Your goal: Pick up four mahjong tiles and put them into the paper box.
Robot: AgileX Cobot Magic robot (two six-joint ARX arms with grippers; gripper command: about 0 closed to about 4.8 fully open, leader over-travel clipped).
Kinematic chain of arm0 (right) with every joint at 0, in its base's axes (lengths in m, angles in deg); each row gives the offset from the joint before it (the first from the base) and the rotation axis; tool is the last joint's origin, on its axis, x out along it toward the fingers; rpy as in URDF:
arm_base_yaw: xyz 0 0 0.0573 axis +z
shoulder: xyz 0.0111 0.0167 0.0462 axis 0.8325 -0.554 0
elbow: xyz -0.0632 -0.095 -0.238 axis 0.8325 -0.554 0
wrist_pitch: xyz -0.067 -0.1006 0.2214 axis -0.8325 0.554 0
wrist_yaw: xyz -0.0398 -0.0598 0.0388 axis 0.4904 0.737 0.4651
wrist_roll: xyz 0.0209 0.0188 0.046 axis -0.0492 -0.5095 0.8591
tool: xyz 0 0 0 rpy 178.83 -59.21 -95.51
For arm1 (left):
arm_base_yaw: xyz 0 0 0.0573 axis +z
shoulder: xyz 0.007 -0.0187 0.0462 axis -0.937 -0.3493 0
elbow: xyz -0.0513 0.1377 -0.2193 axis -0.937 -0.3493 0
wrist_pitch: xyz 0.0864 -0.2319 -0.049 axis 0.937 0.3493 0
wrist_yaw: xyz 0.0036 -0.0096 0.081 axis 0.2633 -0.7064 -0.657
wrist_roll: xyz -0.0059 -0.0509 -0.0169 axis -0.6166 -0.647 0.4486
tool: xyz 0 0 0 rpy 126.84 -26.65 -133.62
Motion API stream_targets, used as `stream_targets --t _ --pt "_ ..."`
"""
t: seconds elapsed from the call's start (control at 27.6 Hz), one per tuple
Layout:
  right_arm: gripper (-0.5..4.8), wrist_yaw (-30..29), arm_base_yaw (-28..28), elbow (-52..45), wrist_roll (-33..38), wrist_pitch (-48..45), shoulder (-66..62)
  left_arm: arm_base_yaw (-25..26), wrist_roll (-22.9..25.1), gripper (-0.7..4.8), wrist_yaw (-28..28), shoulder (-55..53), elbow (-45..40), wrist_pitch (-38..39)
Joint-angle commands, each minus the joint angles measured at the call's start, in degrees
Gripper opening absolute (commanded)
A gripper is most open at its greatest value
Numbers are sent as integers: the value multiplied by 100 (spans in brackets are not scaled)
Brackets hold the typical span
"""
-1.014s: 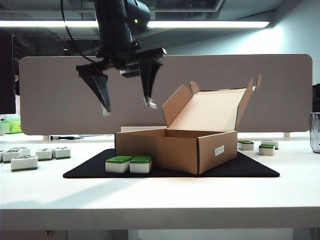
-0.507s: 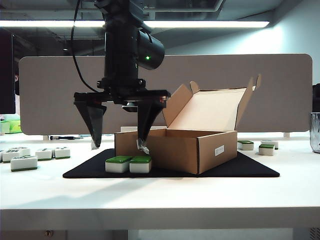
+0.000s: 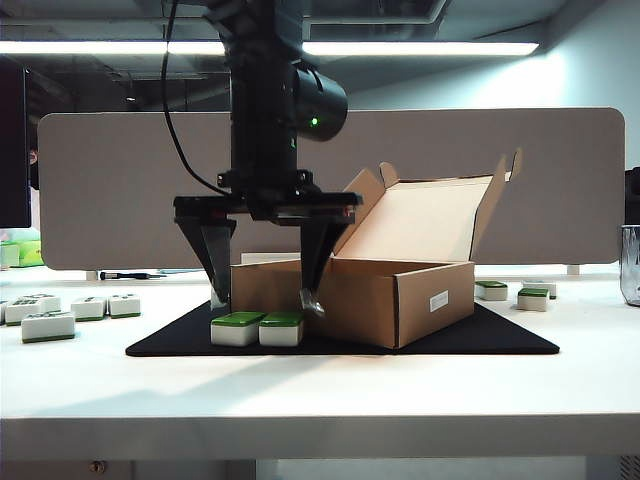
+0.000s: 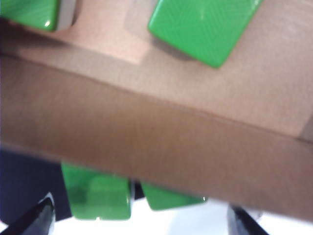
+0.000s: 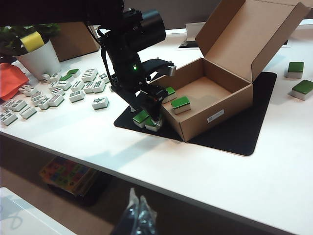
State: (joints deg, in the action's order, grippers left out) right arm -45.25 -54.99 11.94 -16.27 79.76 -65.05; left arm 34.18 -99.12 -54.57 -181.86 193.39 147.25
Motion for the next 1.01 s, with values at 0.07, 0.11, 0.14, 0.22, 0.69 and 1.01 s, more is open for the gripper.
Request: stream_targets --t 0.07,0.11,0.14,0.22,0.69,1.01 --pt "-1 -17 -2 13 4 -74 68 0 -7 479 -39 -44 0 -46" --pt "-1 -17 -2 13 4 -74 68 0 -7 479 -42 -70 0 -46" --pt "-1 -17 -2 13 4 -77 68 2 -7 479 -39 -101 0 -42" --pt "-1 -17 -2 13 4 -77 68 2 -9 479 -39 -173 0 -42" --pt "-1 -15 -2 13 4 -81 68 7 -9 479 -42 -345 -4 -122" --pt "-1 -15 -2 13 4 -79 68 7 -7 316 -37 -343 -2 0"
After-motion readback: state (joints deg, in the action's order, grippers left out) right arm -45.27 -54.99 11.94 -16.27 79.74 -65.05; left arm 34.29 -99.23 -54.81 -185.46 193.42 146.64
